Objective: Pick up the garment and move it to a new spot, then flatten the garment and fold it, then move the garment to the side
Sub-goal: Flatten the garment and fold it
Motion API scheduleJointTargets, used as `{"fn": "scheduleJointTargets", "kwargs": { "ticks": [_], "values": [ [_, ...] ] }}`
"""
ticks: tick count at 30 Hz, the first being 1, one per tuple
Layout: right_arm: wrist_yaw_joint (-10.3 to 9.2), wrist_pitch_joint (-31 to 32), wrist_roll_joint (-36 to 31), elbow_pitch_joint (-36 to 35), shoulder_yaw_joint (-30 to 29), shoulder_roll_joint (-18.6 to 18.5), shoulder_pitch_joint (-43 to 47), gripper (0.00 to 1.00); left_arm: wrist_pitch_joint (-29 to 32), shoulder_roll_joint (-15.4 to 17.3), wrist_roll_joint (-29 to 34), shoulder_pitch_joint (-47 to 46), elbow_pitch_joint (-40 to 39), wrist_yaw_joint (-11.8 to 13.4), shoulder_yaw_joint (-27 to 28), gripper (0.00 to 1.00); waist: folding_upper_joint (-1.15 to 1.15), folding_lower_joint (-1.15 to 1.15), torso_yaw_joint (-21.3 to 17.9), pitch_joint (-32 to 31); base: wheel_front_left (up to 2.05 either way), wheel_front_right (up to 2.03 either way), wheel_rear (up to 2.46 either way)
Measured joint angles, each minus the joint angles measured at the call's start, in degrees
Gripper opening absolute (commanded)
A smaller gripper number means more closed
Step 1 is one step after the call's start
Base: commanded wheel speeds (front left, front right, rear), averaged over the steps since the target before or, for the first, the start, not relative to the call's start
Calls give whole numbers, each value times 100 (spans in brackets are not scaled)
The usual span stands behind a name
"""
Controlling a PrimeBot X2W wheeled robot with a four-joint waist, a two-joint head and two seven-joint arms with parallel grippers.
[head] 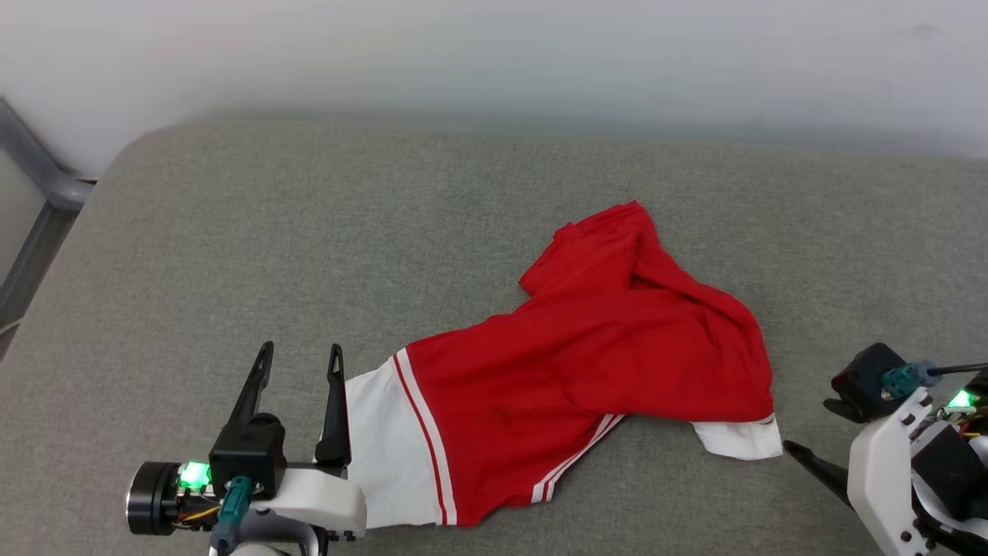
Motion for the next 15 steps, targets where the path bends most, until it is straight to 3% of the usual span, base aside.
{"fn": "scheduleJointTargets", "kwargs": {
  "ticks": [7, 15],
  "values": [
    [0, 32, 211, 688, 564, 122, -604, 100, -5, -480, 427, 18, 167, -458, 480, 100, 0, 0, 190, 422, 0, 0, 0],
    [-1, -416, 366, 1737, 1256, 367, -1049, 100, -5, -933, 847, -83, 325, -877, 870, 100, 0, 0, 358, 805, 0, 0, 0]
  ]
}}
